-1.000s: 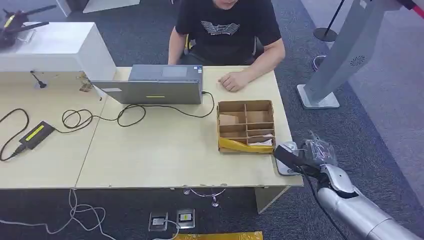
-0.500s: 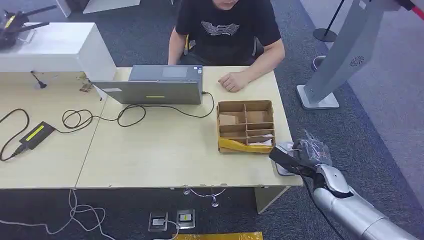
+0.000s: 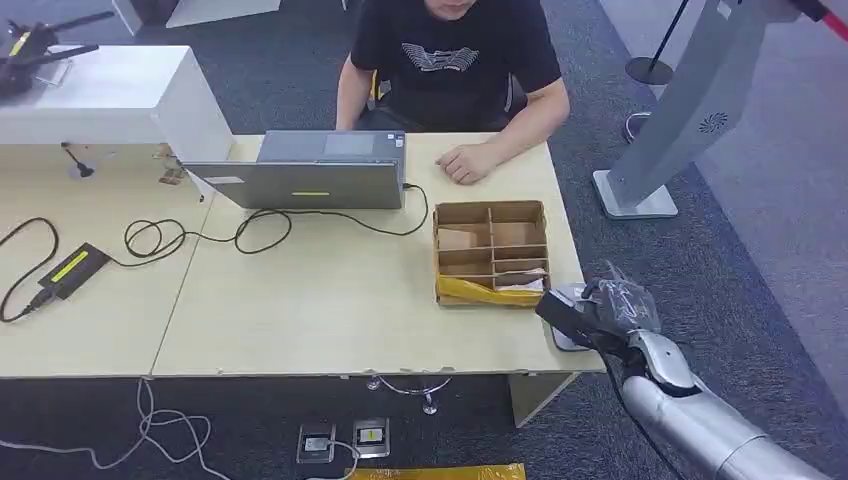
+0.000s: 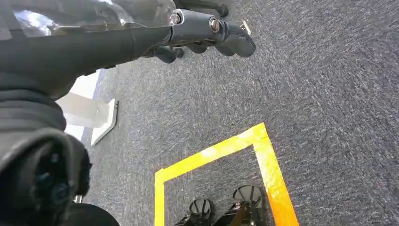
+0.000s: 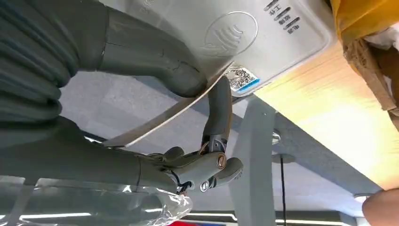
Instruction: Pass the card to the sensor for recognition and then transmit it.
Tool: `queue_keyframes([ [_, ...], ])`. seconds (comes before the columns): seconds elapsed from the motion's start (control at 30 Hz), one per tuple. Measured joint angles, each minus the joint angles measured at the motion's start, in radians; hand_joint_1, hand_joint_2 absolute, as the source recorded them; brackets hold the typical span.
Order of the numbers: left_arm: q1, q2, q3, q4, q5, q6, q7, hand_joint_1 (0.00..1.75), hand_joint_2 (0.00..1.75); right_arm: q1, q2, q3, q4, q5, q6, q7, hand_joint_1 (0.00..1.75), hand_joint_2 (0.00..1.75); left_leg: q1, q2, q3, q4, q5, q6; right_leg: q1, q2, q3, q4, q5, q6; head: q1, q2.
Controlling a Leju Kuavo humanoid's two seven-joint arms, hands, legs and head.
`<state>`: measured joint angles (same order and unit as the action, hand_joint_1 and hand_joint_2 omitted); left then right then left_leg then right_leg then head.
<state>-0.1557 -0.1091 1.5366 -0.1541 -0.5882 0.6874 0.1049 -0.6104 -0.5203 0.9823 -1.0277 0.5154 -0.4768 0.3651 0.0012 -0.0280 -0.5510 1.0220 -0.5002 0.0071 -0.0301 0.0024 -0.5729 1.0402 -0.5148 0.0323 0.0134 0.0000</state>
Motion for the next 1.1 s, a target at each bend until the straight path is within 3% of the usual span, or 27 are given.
queue_keyframes([
  [0.27,0.000,0.000,0.000,0.000,0.011,0.002,0.000,0.00,0.00,0.000,0.002,0.010,0.005,0.011,-0.034,0.005,1.75,1.75,0.000,0.000,0.000,0.000,0.000,0.000,0.000,0.000,0.000,0.000,0.000,0.000,0.000,0.000],
  [0.4,0.000,0.000,0.000,0.000,0.021,0.004,0.000,0.00,0.00,-0.011,-0.006,0.010,0.005,0.119,-0.043,0.073,1.75,1.75,0.000,0.000,0.000,0.000,0.000,0.000,0.000,0.000,0.000,0.000,0.000,0.000,0.000,0.000],
  [0.57,0.001,0.000,0.000,0.000,0.030,0.003,0.000,0.00,0.00,-0.033,-0.032,0.004,-0.015,0.169,-0.027,0.120,1.75,1.75,0.000,0.000,-0.001,0.000,0.000,0.000,0.000,0.000,0.000,0.000,0.000,0.000,0.000,0.000],
  [0.73,0.001,0.004,0.000,0.000,0.029,-0.016,-0.001,0.00,0.00,-0.055,-0.085,-0.035,-0.090,0.250,0.024,0.194,1.75,1.75,0.000,0.000,-0.001,0.000,0.000,0.000,0.000,0.000,0.000,0.000,0.000,0.000,0.000,0.000],
  [1.1,0.001,0.011,0.000,0.000,0.017,-0.043,-0.001,0.00,0.00,-0.068,-0.174,-0.134,-0.300,0.390,0.146,0.259,1.75,1.75,0.000,0.000,-0.001,0.000,0.000,0.000,0.000,0.000,0.000,0.000,0.000,0.000,0.000,0.000],
])
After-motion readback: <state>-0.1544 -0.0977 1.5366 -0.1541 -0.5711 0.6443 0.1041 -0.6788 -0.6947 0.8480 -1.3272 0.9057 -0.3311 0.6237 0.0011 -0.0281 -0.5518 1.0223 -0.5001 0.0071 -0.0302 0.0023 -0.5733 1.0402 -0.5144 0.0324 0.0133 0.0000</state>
